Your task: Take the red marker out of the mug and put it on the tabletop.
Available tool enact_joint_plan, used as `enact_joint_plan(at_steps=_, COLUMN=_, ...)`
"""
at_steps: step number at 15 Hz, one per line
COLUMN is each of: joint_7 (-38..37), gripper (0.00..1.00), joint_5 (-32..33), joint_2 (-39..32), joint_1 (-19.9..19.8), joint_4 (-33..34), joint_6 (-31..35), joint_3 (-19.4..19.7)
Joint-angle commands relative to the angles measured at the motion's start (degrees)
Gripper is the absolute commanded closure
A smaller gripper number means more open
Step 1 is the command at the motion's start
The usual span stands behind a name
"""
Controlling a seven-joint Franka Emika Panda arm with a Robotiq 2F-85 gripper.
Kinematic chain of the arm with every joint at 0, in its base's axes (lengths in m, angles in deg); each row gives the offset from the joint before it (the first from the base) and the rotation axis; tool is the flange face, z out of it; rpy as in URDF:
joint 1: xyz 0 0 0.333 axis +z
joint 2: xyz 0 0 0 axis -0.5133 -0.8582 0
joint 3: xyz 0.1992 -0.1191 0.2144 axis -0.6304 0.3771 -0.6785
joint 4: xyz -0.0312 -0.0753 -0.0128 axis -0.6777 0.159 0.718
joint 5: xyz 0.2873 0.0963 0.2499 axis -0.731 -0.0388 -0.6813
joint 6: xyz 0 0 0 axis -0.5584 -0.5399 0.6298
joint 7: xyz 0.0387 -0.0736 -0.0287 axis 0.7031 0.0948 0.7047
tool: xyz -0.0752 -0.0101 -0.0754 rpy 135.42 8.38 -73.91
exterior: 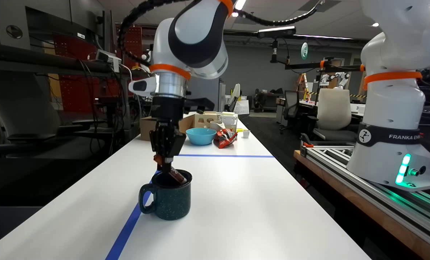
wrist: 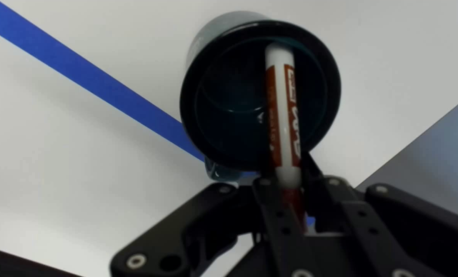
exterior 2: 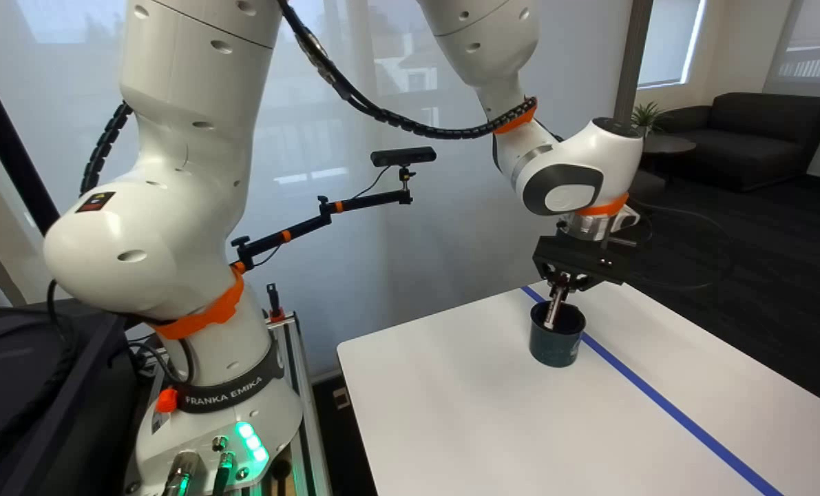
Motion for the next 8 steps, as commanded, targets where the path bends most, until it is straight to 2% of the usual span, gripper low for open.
enact_joint_plan(at_steps=1, joint_7=-1.9, gripper=0.95, joint_5=-3.2, joint_2=13.1, joint_1=0.2, joint_4=-9.4, joint_6=-2.7, joint_3=0.8)
enact_joint_plan(at_steps=5, joint_7=-10.8, gripper=0.95, joint_5=0.7, joint_2=24.5, joint_1=3.3, joint_4=-18.7, joint_6=-4.7, joint_3=8.0)
enact_joint_plan(at_steps=8, joint_7=-13.2, gripper=0.95, joint_5=1.2, joint_2=26.8, joint_1=4.2, joint_4=-22.7, joint_6=-5.0, joint_3=12.6)
